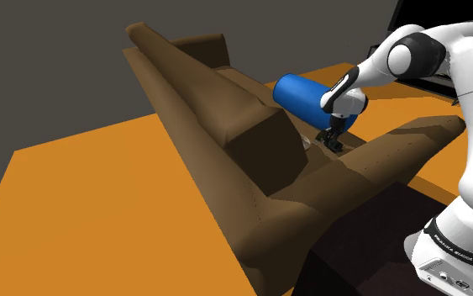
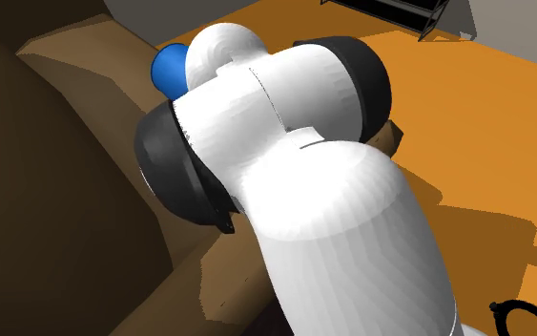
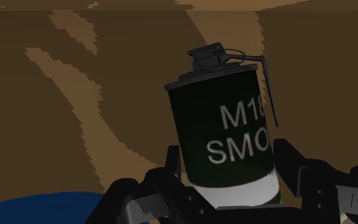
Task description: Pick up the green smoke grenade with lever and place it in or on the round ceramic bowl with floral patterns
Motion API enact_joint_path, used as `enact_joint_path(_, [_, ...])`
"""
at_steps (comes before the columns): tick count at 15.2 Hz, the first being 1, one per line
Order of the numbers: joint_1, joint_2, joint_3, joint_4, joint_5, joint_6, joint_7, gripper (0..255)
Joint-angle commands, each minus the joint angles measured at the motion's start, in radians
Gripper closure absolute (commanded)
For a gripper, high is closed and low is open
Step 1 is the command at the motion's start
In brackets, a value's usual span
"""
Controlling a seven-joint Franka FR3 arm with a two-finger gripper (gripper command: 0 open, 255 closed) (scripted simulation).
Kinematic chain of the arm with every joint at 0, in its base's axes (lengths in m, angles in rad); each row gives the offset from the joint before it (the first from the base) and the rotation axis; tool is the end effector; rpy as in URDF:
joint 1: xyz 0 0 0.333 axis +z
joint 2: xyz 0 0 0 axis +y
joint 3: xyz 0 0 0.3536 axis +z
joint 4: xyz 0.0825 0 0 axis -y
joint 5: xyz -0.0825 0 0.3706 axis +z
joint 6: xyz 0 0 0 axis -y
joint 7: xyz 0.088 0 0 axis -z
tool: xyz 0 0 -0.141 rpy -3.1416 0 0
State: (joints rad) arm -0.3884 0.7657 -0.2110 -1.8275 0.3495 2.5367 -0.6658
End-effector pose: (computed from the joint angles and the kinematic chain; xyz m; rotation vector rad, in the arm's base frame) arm 0.5431 -0.3598 0.1211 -3.0781 0.2621 -0.0119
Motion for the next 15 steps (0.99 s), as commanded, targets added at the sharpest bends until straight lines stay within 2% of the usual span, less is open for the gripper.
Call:
enact_joint_path(1, [0.005, -0.023, -0.006, -0.011, -0.006, -0.015, 0.004, 255])
enact_joint_path(15, [0.038, -0.174, -0.052, -0.049, -0.055, -0.128, 0.04, 255])
